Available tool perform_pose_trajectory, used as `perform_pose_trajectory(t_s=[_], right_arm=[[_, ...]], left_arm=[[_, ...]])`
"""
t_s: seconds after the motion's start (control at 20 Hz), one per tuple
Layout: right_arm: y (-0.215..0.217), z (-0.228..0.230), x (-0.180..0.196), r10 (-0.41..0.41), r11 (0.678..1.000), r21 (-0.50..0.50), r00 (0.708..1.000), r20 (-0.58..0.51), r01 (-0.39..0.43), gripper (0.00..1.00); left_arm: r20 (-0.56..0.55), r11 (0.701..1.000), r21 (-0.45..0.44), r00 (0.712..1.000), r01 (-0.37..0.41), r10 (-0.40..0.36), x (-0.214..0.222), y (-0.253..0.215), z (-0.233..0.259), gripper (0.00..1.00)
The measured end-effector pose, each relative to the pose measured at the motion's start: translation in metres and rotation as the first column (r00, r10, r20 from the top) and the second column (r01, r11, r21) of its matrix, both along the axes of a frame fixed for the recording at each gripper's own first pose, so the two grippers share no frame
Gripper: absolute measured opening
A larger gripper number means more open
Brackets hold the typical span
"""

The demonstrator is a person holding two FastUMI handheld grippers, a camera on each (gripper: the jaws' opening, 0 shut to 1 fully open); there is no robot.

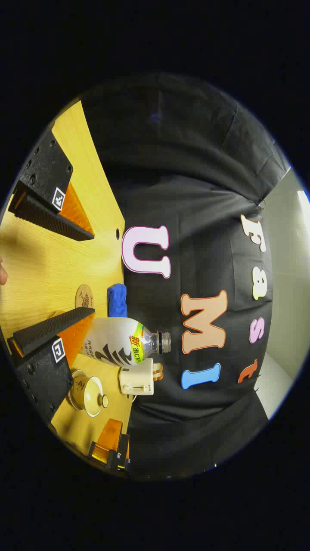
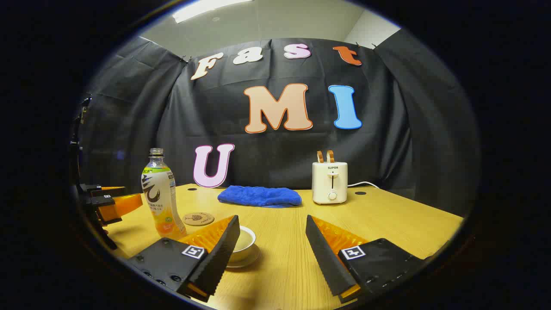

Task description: Open the teacup lid with one hand, grasp the water bottle and pour water into the teacup with the other hand; after pouring, place the water bottle on the coaster and then close the teacup lid.

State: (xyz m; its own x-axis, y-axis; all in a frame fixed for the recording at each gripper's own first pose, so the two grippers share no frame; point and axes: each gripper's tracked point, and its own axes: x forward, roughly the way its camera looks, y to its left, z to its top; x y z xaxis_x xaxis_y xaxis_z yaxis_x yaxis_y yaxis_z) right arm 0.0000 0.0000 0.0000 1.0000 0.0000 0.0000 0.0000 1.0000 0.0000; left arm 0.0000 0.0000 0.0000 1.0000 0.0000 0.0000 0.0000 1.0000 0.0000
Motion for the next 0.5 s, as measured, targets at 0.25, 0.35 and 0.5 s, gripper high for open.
perform_pose_trajectory(t_s=[0.25, 0.35, 0.5], right_arm=[[-0.0007, -0.0004, -0.0001, -0.003, 1.000, 0.000, 1.000, 0.001, 0.003, 0.98], [-0.0003, 0.0006, 0.0003, -0.004, 1.000, -0.001, 1.000, 0.000, 0.004, 0.95], [-0.0009, 0.0000, -0.0003, -0.004, 1.000, -0.001, 1.000, 0.001, 0.004, 0.98]], left_arm=[[0.000, 1.000, -0.001, 1.000, -0.005, 0.005, 0.0029, 0.0006, -0.0002, 0.91], [0.001, 1.000, -0.002, 1.000, -0.002, 0.002, 0.0019, 0.0005, -0.0013, 0.91], [0.002, 1.000, -0.002, 1.000, 0.002, -0.002, 0.0039, -0.0007, -0.0008, 0.91]])
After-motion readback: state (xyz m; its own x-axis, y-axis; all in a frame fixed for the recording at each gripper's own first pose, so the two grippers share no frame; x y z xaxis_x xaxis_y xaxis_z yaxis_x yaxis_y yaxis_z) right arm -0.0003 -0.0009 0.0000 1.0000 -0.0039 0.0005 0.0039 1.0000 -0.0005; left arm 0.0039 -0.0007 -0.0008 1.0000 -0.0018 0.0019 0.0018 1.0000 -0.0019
